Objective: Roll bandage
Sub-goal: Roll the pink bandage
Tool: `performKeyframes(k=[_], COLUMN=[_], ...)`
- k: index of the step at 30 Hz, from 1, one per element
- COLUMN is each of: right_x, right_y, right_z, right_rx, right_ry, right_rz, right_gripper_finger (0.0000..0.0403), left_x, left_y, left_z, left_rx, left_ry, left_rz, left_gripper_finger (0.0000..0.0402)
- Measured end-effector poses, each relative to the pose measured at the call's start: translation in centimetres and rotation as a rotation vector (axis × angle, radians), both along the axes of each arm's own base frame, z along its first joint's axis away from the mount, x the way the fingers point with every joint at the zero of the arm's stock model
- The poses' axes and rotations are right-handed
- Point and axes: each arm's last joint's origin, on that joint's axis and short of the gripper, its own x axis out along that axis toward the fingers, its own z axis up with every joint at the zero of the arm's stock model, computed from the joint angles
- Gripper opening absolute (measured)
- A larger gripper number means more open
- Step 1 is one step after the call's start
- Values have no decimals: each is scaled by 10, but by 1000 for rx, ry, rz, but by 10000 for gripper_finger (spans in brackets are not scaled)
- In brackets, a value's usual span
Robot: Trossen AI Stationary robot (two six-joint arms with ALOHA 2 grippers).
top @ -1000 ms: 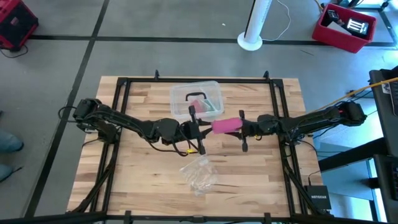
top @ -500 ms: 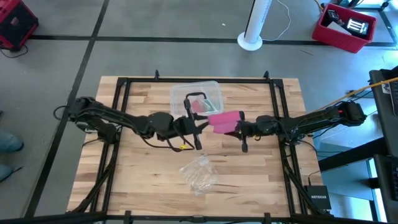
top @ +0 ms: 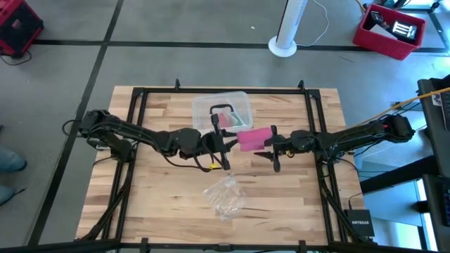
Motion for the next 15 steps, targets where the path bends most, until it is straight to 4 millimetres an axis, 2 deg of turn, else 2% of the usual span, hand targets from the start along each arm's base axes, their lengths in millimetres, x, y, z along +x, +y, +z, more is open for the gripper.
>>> performKeyframes(k=[6, 11, 15], right_x=[-1, 3, 3], right_y=[-1, -1, -1], right_z=[18, 30, 29], right_rx=[-58, -103, -106], right_ry=[-56, -92, -84], right_rz=[-25, -16, -15], right_gripper_finger=[188, 183, 165], left_x=[0, 0, 0], left_y=[0, 0, 0], left_z=[-1, -1, -1], left_rx=[-5, -4, -1], left_ry=[5, 6, 7], left_rz=[-9, -10, -10], left_gripper_finger=[21, 21, 21])
